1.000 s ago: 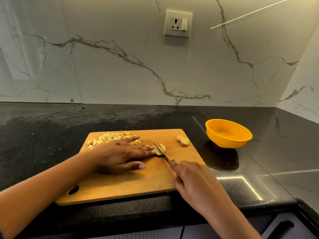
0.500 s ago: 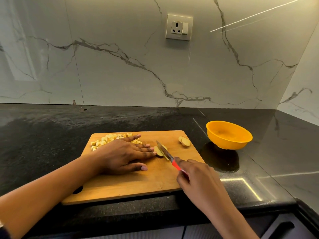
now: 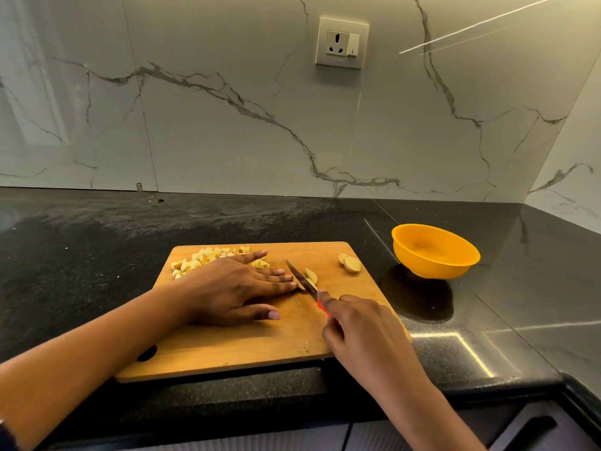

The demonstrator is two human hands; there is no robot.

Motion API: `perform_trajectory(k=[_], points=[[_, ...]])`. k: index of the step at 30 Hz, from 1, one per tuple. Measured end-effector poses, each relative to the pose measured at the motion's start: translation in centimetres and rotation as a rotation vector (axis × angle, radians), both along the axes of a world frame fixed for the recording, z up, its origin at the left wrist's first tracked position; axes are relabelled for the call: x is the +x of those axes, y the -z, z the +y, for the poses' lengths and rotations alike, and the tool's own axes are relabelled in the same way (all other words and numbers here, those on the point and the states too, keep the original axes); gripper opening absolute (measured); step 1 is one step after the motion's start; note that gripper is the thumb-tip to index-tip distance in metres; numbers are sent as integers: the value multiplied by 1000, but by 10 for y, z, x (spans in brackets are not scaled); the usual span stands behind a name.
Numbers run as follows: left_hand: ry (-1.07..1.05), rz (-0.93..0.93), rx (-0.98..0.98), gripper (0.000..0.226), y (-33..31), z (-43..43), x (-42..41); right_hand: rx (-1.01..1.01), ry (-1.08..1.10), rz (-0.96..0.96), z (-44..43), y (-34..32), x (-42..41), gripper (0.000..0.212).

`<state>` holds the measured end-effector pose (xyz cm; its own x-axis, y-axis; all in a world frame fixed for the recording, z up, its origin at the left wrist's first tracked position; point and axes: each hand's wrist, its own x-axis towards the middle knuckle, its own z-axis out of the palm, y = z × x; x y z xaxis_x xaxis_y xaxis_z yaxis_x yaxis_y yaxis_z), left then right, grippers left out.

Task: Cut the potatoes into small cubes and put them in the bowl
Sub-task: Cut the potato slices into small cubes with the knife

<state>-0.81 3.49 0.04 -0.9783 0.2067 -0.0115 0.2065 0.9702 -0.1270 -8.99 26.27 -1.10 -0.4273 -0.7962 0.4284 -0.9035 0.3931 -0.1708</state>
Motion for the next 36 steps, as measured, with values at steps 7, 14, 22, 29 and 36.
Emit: perform_trajectory(k=[7, 14, 22, 29, 36], points=[[14, 22, -19, 66, 0, 1, 2, 196, 25, 56, -18, -5, 6, 52], [-3, 8, -25, 64, -2, 3, 2, 121, -6, -31, 28, -7, 27, 51], [-35, 7, -56, 69, -4, 8, 6, 86, 10, -40, 56, -25, 34, 48], [-116, 208, 116, 75, -1, 34, 16, -146, 193, -50, 46, -35, 3, 43], [-391, 94, 282, 66, -2, 61, -30, -335, 261, -174, -13, -9, -47, 46]])
